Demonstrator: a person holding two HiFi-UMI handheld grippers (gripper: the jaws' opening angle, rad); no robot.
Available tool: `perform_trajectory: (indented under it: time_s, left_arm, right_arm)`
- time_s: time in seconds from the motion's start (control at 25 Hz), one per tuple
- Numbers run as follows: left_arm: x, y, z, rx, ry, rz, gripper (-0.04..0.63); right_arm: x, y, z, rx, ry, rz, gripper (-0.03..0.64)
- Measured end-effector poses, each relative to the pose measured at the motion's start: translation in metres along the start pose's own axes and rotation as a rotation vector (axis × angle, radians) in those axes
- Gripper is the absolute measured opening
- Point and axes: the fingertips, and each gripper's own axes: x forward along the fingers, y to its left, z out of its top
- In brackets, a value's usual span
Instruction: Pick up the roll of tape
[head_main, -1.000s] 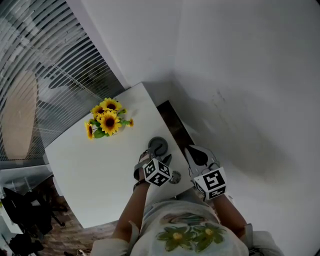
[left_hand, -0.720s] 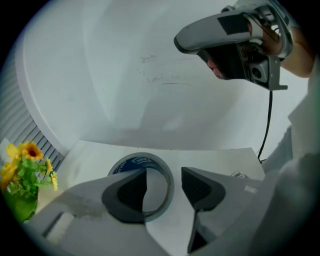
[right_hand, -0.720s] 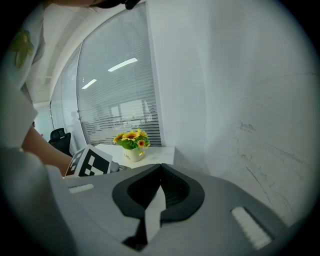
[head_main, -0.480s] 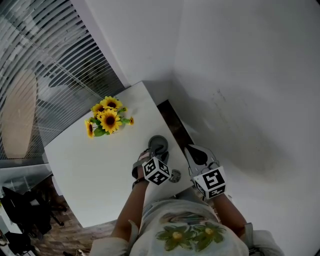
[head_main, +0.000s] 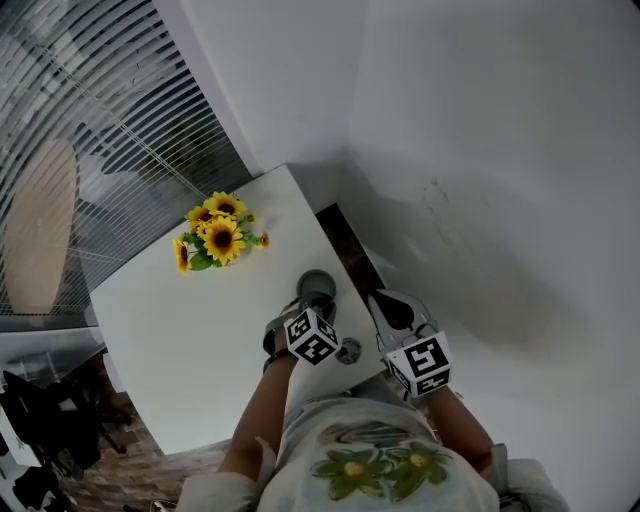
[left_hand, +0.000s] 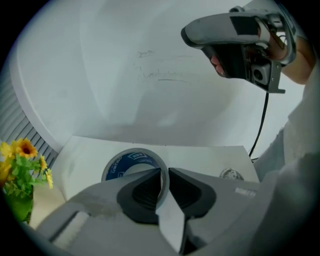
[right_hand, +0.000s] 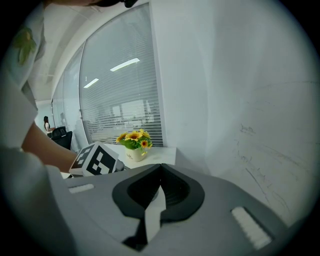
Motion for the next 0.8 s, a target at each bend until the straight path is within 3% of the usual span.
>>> perform_trajectory:
  time_s: [0.8]
  left_arm:
    - [-0.023,0.007,0.01,-0.065,-0.044,0.041,0.055]
  right_arm:
    - [-0.022,0.003,0.005,-0.013,-0.03,-0.008,0.0]
